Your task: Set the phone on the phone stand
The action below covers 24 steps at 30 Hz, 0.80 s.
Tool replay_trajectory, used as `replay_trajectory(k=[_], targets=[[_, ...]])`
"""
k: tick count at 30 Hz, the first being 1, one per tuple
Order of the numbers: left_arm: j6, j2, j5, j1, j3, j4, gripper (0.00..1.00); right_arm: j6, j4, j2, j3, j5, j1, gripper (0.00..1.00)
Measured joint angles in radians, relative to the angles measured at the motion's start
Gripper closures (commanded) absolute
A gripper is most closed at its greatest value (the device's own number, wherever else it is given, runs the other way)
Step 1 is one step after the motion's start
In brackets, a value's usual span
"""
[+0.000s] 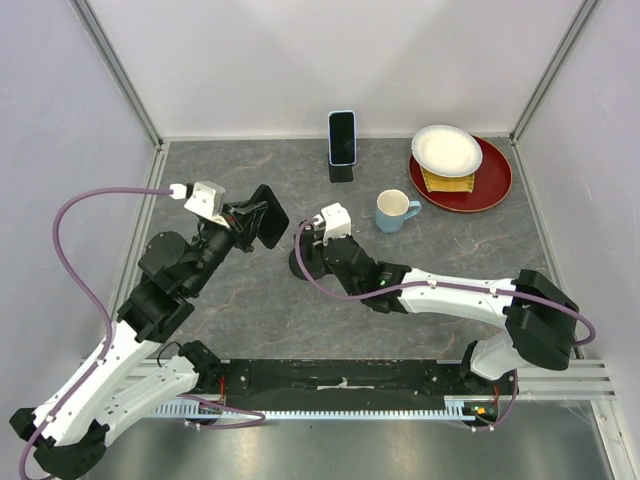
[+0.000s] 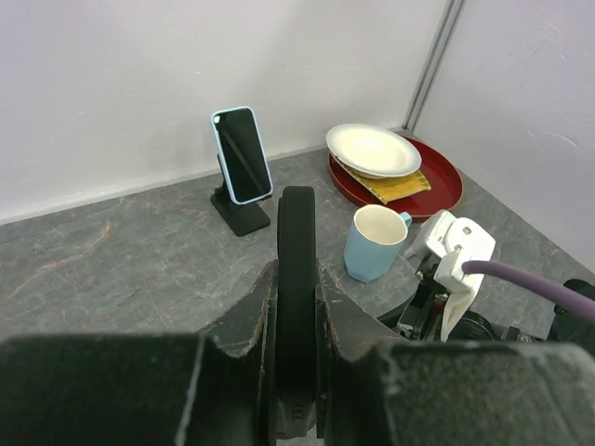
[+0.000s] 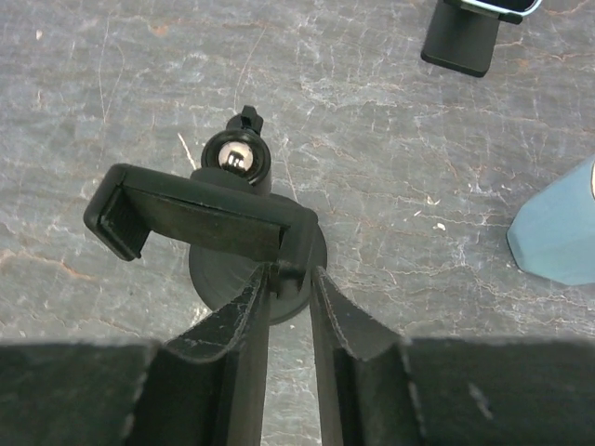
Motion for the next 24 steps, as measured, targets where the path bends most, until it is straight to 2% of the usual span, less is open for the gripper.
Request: replay_trajectory(k=[4,7,18,24], targets=[[0.000,0.030,0.045,0.001,0.000,0.000,0.98,-0.066,0.040,-0.017,-0.044,-0.055,-0.015,0.64],[0.000,0.065,0.089,0.002,0.000,-0.002,0.98,-0.111,0.064,-0.030,-0.078,-0.101,-0.035,0.63],[-0.002,0.147,0.179,0.029,0.001,-0.031,0.98,-0.190,0.107,-0.087,-0.132,-0.232,-0.164,0.61],[-0.005,0.160,0.288,0.074,0.002,-0.023,0.98,-0.231,0.174,-0.113,-0.177,-0.325,-0.207,0.62]])
